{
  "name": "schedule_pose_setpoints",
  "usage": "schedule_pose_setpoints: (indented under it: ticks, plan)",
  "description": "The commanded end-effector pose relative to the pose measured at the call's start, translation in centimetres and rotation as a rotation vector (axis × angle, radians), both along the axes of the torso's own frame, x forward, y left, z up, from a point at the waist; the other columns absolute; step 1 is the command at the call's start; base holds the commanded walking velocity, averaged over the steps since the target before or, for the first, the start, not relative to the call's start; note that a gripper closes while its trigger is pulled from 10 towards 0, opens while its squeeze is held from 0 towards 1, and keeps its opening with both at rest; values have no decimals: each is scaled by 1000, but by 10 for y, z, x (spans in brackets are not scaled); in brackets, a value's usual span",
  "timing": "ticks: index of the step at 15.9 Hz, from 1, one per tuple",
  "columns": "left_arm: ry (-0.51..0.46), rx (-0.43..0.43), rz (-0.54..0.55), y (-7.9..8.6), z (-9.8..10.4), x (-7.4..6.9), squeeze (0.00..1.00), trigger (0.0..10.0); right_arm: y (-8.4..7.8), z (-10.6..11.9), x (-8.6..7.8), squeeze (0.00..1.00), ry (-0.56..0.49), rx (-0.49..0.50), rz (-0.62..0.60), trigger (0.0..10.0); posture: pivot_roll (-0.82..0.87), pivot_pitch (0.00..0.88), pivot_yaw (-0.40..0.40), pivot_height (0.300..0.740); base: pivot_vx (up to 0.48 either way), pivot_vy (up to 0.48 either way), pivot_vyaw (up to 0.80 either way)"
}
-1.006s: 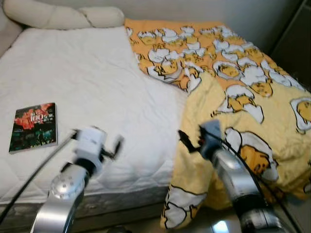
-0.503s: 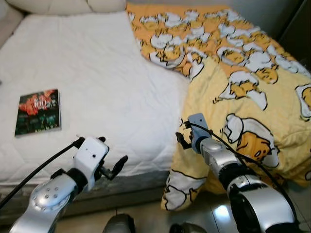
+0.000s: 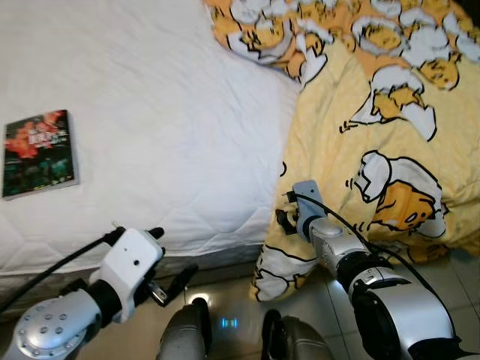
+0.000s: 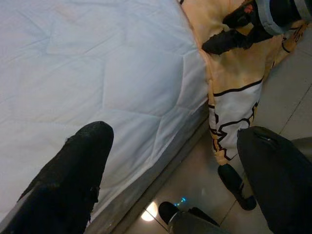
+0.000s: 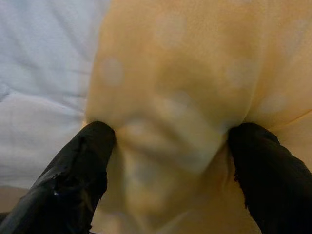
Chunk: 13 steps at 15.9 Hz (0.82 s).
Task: Clean up the room
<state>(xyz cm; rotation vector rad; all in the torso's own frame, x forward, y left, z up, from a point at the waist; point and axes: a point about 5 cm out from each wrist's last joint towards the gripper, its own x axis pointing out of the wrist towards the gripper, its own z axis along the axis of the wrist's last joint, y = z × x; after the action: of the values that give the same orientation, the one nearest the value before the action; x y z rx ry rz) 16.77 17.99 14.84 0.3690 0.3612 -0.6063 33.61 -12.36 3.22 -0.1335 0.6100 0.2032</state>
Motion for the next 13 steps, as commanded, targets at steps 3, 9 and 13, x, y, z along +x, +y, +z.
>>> schedule_pose_setpoints:
  ticks: [3, 9, 13]
  plan:
    - [21, -4, -15, -3, 3, -5, 0, 10000, -6, -9, -7, 0, 48, -3, -6, 0, 251, 333, -32, 740, 0, 0, 0]
    - [22, -19, -13, -7, 2, -1, 0, 10000, -7, -5, -3, 0, 30, 5, 4, 0, 235, 302, -47, 740, 0, 0, 0]
    - [20, -22, -15, -7, 2, 2, 0, 10000, -10, -3, -2, 0, 26, 0, 3, 0, 231, 298, -44, 740, 0, 0, 0]
